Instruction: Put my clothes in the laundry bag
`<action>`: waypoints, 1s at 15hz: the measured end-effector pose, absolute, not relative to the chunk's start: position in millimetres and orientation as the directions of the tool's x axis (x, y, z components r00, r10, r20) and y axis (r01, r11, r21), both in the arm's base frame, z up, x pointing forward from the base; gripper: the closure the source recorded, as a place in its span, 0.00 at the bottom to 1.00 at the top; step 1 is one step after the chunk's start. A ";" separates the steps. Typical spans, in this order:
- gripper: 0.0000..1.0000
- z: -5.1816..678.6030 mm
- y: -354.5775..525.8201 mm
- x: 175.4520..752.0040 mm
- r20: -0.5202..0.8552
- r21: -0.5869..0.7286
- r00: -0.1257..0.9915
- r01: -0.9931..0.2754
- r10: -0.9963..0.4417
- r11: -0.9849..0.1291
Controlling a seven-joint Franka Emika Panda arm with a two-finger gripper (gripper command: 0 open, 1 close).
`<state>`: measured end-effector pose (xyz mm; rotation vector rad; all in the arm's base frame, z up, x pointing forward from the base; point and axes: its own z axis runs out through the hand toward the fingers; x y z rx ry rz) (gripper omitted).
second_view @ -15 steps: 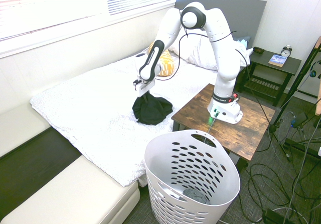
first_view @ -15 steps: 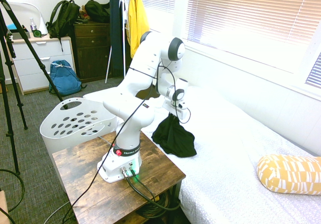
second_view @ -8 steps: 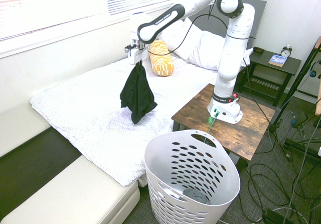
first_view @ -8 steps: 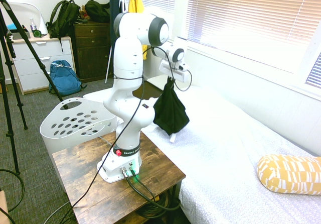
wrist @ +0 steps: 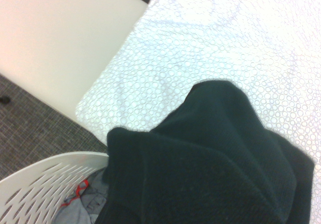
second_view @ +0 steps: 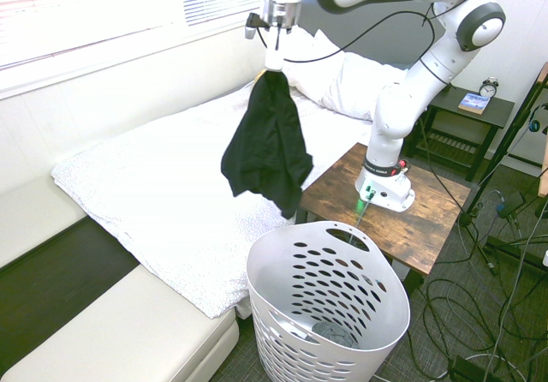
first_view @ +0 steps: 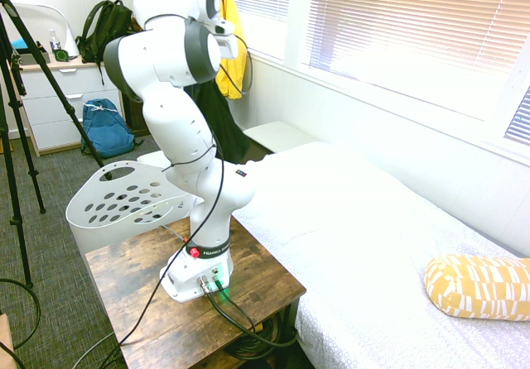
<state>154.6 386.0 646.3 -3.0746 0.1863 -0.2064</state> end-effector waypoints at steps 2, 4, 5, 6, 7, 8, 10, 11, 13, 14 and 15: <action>1.00 643.1 413.6 110.2 0.112 -0.054 0.992 -0.049 -0.055 -0.997; 1.00 628.0 435.5 70.8 0.079 -0.038 0.997 0.005 0.002 -0.999; 1.00 616.0 445.8 47.8 0.054 -0.026 0.998 0.035 0.034 -0.999; 1.00 601.1 454.6 24.0 0.028 -0.011 0.998 0.063 0.063 -0.998; 1.00 583.1 461.5 3.1 0.006 0.002 0.996 0.086 0.086 -0.996; 1.00 561.2 467.1 -14.0 -0.014 0.014 0.995 0.102 0.102 -0.995; 1.00 509.3 472.5 -36.1 -0.068 0.044 0.991 0.116 0.113 -0.992; 0.00 482.3 471.9 -40.4 -0.090 0.058 0.990 0.115 0.110 -0.992; 0.00 431.6 464.3 -42.0 -0.137 0.092 0.987 0.100 0.087 -0.991; 0.00 413.0 459.8 -40.3 -0.159 0.107 0.985 0.090 0.073 -0.990; 0.00 402.7 456.5 -36.9 -0.175 0.117 0.983 0.082 0.061 -0.990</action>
